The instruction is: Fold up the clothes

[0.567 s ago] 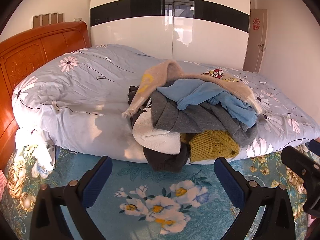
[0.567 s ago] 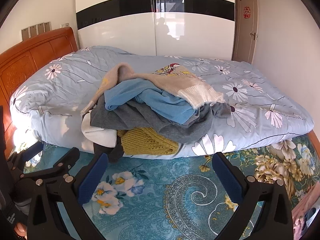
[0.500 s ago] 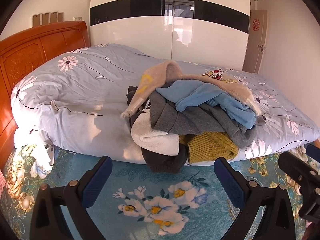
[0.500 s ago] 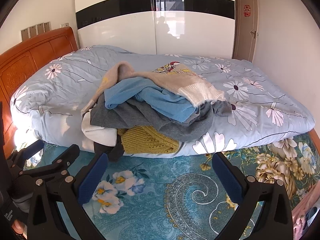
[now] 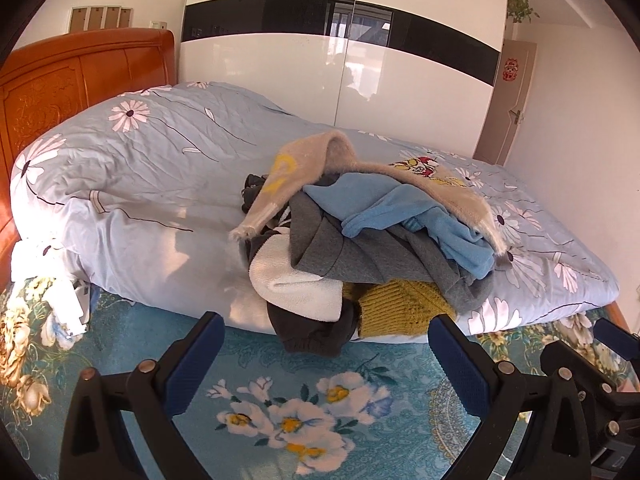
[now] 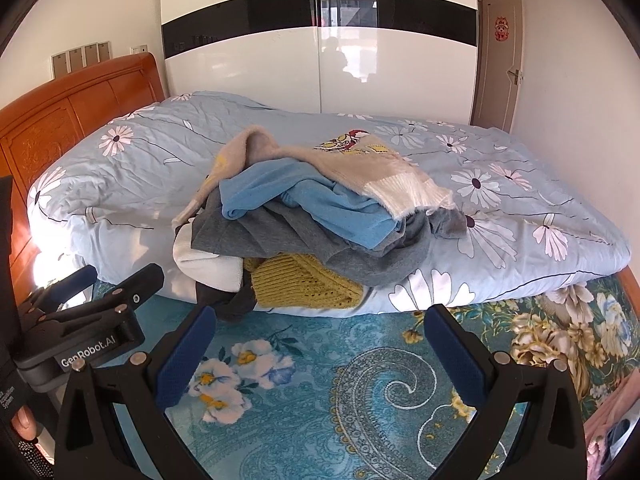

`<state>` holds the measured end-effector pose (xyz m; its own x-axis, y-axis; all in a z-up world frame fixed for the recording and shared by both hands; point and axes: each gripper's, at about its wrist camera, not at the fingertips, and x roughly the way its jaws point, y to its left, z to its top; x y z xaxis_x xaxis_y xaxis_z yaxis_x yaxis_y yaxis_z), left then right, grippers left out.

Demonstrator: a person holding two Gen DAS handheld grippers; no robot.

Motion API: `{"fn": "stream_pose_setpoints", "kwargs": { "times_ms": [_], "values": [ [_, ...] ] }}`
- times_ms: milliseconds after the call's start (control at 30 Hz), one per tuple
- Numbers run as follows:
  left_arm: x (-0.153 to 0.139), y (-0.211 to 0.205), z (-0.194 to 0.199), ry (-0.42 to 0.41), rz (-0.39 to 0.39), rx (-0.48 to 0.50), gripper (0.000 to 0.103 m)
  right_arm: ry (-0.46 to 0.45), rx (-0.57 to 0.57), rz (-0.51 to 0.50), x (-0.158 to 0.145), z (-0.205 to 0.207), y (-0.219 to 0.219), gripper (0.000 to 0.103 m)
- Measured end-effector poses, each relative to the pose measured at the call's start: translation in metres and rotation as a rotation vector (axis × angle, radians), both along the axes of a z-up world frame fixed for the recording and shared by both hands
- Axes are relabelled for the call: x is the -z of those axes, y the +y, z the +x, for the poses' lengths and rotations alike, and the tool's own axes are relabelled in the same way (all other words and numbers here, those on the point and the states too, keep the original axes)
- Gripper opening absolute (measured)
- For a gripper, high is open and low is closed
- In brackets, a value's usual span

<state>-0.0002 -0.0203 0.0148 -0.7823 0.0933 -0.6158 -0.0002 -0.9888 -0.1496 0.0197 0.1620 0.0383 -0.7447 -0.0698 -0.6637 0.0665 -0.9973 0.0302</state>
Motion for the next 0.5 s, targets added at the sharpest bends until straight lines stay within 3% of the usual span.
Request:
{"fn": "stream_pose_setpoints", "kwargs": {
  "times_ms": [167, 500],
  "values": [
    [-0.006, -0.008, 0.001, 0.001, 0.034, 0.014, 0.103, 0.012, -0.004, 0.013, -0.005, 0.004, -0.002, 0.103],
    [-0.01, -0.003, 0.004, 0.021, -0.023, 0.05, 0.103, 0.032, -0.008, 0.008, -0.007, 0.011, 0.002, 0.103]
  ]
}}
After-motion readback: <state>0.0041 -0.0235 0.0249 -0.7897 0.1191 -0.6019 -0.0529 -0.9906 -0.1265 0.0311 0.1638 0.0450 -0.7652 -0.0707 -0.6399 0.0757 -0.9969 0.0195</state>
